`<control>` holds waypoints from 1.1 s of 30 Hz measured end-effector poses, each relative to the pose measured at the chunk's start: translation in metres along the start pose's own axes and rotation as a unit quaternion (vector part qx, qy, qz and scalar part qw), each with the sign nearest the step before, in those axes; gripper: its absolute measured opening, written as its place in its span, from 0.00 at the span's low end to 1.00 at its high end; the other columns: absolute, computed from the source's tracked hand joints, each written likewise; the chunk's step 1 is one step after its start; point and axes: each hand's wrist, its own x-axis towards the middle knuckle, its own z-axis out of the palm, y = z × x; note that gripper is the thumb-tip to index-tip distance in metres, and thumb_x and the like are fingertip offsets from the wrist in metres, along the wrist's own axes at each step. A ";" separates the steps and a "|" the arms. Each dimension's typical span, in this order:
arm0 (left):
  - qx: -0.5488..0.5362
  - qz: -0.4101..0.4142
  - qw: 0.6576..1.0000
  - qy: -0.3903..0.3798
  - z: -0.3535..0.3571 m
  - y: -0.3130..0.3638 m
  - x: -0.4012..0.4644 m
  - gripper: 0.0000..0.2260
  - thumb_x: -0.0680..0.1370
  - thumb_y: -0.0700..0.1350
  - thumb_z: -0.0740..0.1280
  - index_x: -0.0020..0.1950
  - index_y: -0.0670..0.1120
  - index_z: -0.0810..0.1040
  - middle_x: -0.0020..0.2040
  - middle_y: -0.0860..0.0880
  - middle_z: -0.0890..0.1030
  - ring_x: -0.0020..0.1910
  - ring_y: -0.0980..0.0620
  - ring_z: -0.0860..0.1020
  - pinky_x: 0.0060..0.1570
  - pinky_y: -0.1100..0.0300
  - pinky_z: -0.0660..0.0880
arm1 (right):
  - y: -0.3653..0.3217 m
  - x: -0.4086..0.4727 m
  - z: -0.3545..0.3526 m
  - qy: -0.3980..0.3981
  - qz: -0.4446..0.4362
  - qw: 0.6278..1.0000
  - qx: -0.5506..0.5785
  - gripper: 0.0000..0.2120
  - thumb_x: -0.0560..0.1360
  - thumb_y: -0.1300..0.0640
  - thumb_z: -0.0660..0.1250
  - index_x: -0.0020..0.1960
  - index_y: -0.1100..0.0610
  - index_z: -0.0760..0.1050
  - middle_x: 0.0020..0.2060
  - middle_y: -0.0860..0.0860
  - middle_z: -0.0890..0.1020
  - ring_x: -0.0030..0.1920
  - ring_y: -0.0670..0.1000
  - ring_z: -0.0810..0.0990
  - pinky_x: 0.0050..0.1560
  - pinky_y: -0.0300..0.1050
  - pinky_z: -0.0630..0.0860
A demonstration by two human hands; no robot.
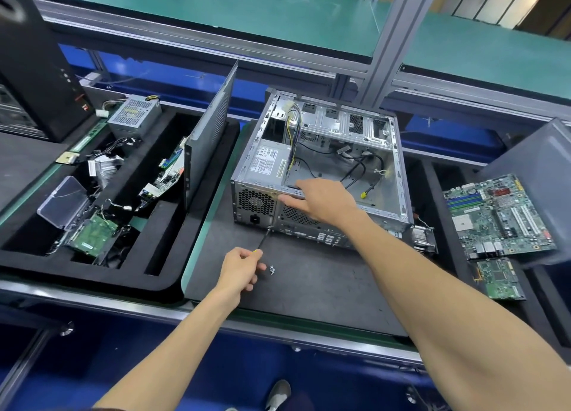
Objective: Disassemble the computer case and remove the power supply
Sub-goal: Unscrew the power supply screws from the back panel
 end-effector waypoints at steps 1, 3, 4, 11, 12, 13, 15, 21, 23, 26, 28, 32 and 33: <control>0.003 -0.005 1.000 -0.007 0.001 0.001 0.001 0.09 0.83 0.47 0.63 0.49 0.42 0.75 0.37 0.46 0.82 0.22 0.54 0.67 0.20 0.65 0.61 | 0.000 0.000 0.000 -0.001 0.000 1.000 0.002 0.25 0.77 0.27 0.48 0.36 0.46 0.53 0.28 0.46 0.70 0.28 0.44 0.67 0.29 0.47 0.67; -0.002 -0.030 0.999 -0.024 0.001 0.000 0.003 0.15 0.85 0.49 0.59 0.47 0.41 0.79 0.35 0.47 0.81 0.23 0.54 0.68 0.20 0.65 0.63 | 0.000 0.000 0.000 -0.003 -0.003 1.000 0.007 0.24 0.77 0.27 0.48 0.36 0.45 0.52 0.28 0.45 0.69 0.28 0.43 0.66 0.28 0.46 0.65; -0.012 -0.042 0.999 -0.029 0.002 -0.001 0.004 0.17 0.85 0.49 0.58 0.47 0.41 0.80 0.34 0.47 0.79 0.23 0.54 0.67 0.20 0.65 0.62 | -0.001 0.000 0.000 -0.002 -0.006 1.000 0.006 0.24 0.77 0.27 0.48 0.36 0.45 0.52 0.28 0.45 0.69 0.28 0.43 0.66 0.27 0.45 0.64; 0.016 0.010 0.999 0.030 0.005 -0.005 0.001 0.14 0.76 0.46 0.74 0.53 0.45 0.70 0.40 0.44 0.79 0.26 0.53 0.67 0.20 0.63 0.61 | 0.001 0.001 0.001 -0.003 -0.004 1.000 -0.001 0.25 0.76 0.26 0.47 0.38 0.47 0.56 0.29 0.46 0.71 0.28 0.44 0.68 0.26 0.44 0.64; 0.015 0.019 0.999 0.044 0.006 -0.006 0.001 0.13 0.76 0.43 0.74 0.52 0.44 0.71 0.40 0.43 0.80 0.27 0.53 0.68 0.20 0.63 0.62 | 0.001 0.001 0.002 -0.003 -0.002 1.000 -0.002 0.26 0.76 0.26 0.46 0.38 0.48 0.57 0.29 0.46 0.71 0.28 0.44 0.68 0.27 0.45 0.65; 0.008 0.023 0.998 0.052 0.006 -0.006 0.002 0.11 0.76 0.41 0.73 0.51 0.43 0.72 0.39 0.44 0.82 0.26 0.52 0.68 0.21 0.63 0.63 | 0.001 0.002 0.002 -0.002 0.000 1.000 -0.001 0.26 0.76 0.26 0.46 0.37 0.48 0.56 0.29 0.46 0.71 0.28 0.44 0.69 0.28 0.46 0.66; -0.012 0.023 0.998 0.048 0.005 -0.006 0.002 0.08 0.78 0.42 0.71 0.49 0.41 0.73 0.36 0.45 0.85 0.23 0.53 0.68 0.21 0.63 0.64 | 0.001 0.002 0.003 0.000 -0.002 1.000 -0.001 0.26 0.76 0.26 0.47 0.35 0.47 0.55 0.29 0.47 0.72 0.28 0.45 0.69 0.28 0.46 0.67; -0.030 -0.080 0.996 -0.012 0.005 -0.004 0.007 0.18 0.85 0.49 0.56 0.48 0.39 0.79 0.33 0.46 0.82 0.23 0.53 0.66 0.19 0.66 0.60 | 0.001 0.002 0.002 -0.005 -0.004 1.000 0.001 0.26 0.76 0.26 0.47 0.35 0.47 0.55 0.29 0.47 0.72 0.28 0.45 0.69 0.28 0.46 0.67; -0.036 -0.066 0.997 -0.008 0.004 -0.002 0.007 0.15 0.84 0.50 0.58 0.45 0.42 0.75 0.33 0.47 0.74 0.23 0.53 0.64 0.19 0.66 0.56 | 0.000 0.002 0.001 -0.003 -0.003 1.000 0.001 0.25 0.76 0.26 0.47 0.35 0.46 0.54 0.28 0.46 0.71 0.27 0.45 0.68 0.27 0.46 0.65; 0.010 -0.011 1.000 0.007 0.002 -0.004 0.006 0.13 0.79 0.49 0.69 0.44 0.45 0.69 0.34 0.46 0.72 0.22 0.54 0.62 0.20 0.65 0.56 | 0.000 0.001 0.001 0.000 -0.004 1.000 0.002 0.26 0.76 0.26 0.46 0.35 0.47 0.54 0.28 0.46 0.71 0.27 0.45 0.68 0.27 0.46 0.64; 0.010 -0.001 1.000 0.021 0.000 -0.005 0.005 0.10 0.78 0.45 0.71 0.48 0.43 0.71 0.33 0.46 0.77 0.22 0.54 0.64 0.20 0.65 0.58 | 0.000 0.001 0.001 -0.001 -0.009 1.000 0.006 0.25 0.76 0.26 0.46 0.35 0.46 0.53 0.27 0.46 0.70 0.27 0.45 0.68 0.26 0.45 0.63; -0.002 -0.032 0.999 -0.006 -0.005 0.002 0.006 0.13 0.83 0.48 0.63 0.47 0.40 0.77 0.34 0.47 0.85 0.22 0.53 0.68 0.20 0.65 0.64 | 0.001 0.002 0.002 0.000 -0.012 1.000 0.006 0.25 0.76 0.26 0.47 0.36 0.45 0.53 0.27 0.45 0.70 0.27 0.44 0.68 0.25 0.44 0.63; -0.001 -0.044 0.999 -0.013 -0.005 0.002 0.006 0.15 0.84 0.49 0.60 0.47 0.39 0.79 0.33 0.47 0.85 0.22 0.53 0.68 0.20 0.66 0.64 | 0.001 0.002 0.003 -0.003 -0.012 1.000 0.004 0.25 0.76 0.26 0.47 0.36 0.45 0.53 0.28 0.45 0.70 0.27 0.44 0.68 0.26 0.45 0.64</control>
